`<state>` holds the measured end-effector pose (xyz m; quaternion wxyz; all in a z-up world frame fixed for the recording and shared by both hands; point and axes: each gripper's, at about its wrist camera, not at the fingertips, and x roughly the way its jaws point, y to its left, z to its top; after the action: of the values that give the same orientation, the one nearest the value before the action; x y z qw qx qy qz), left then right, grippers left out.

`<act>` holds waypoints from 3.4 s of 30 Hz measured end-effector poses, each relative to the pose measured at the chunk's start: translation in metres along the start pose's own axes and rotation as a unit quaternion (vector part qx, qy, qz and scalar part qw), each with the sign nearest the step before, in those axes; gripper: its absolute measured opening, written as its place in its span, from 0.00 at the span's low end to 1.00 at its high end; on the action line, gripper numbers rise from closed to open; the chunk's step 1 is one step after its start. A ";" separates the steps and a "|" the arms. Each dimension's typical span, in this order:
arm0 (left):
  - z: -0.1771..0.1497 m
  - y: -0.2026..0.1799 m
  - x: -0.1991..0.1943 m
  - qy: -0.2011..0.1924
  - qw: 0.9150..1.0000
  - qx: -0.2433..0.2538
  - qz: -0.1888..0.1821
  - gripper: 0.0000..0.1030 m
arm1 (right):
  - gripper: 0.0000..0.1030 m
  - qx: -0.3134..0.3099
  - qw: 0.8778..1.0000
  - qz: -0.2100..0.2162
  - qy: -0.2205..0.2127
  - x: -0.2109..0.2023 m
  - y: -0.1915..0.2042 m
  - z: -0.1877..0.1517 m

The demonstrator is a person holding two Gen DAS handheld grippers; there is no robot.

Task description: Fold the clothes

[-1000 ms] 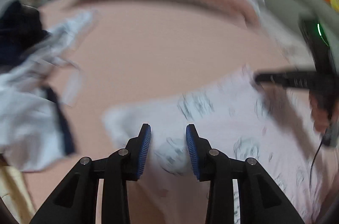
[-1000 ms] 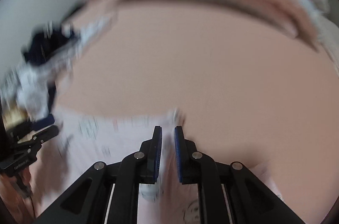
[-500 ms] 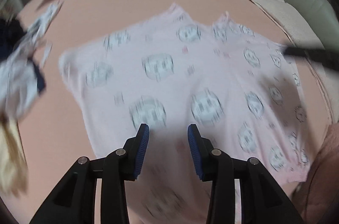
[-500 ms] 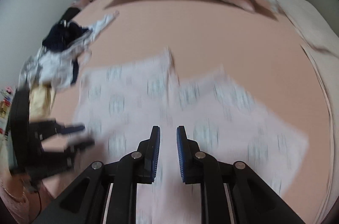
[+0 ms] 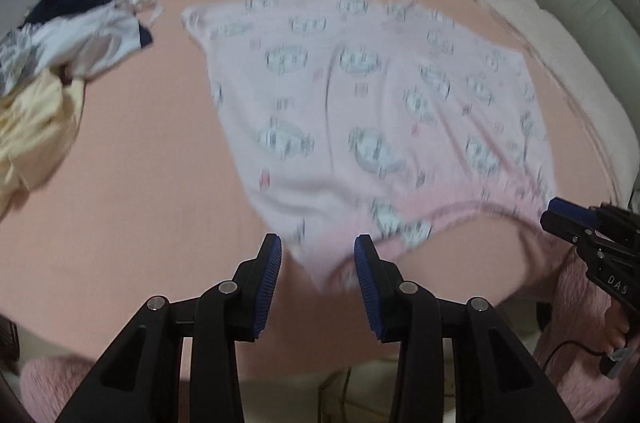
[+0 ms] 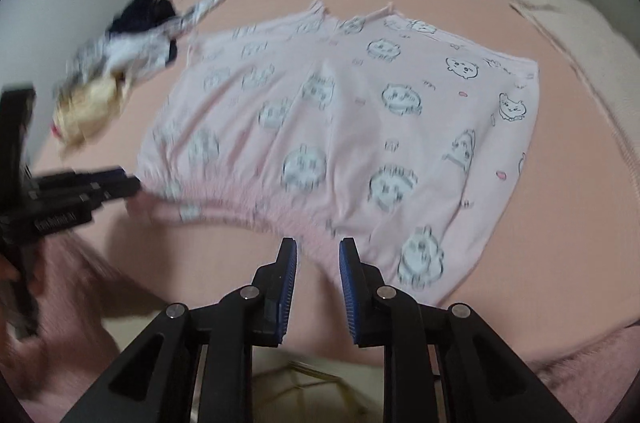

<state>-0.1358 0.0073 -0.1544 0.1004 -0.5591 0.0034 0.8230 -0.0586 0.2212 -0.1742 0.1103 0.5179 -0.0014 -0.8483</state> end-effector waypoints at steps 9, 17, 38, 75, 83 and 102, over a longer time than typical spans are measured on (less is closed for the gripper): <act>-0.008 -0.004 0.003 -0.040 0.998 -0.013 0.035 0.22 | 0.20 0.000 0.999 -0.044 0.006 0.013 -0.001 -0.022; -0.013 -0.003 -0.006 -0.074 0.996 -0.040 0.025 0.04 | 0.05 0.013 0.996 -0.086 -0.033 0.003 -0.023 -0.027; -0.003 0.036 -0.032 -0.068 0.993 -0.071 -0.067 0.10 | 0.12 0.112 0.992 0.027 -0.049 -0.033 -0.069 -0.042; 0.019 -0.125 0.015 -0.021 0.986 -0.012 -0.165 0.10 | 0.23 0.216 0.974 0.064 -0.024 0.004 -0.154 -0.023; 0.028 -0.151 0.056 0.009 0.992 0.026 -0.125 0.10 | 0.40 0.225 0.971 0.086 -0.004 0.035 -0.169 -0.013; 0.024 -0.148 0.057 -0.019 0.990 0.033 -0.136 0.10 | 0.01 0.179 0.982 0.034 -0.044 0.020 -0.143 -0.026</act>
<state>-0.1528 0.1640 -0.1825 0.2299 -0.5348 -0.0473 0.8117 -0.0707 0.3597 -0.2204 0.0442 0.4914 -0.1755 -0.8519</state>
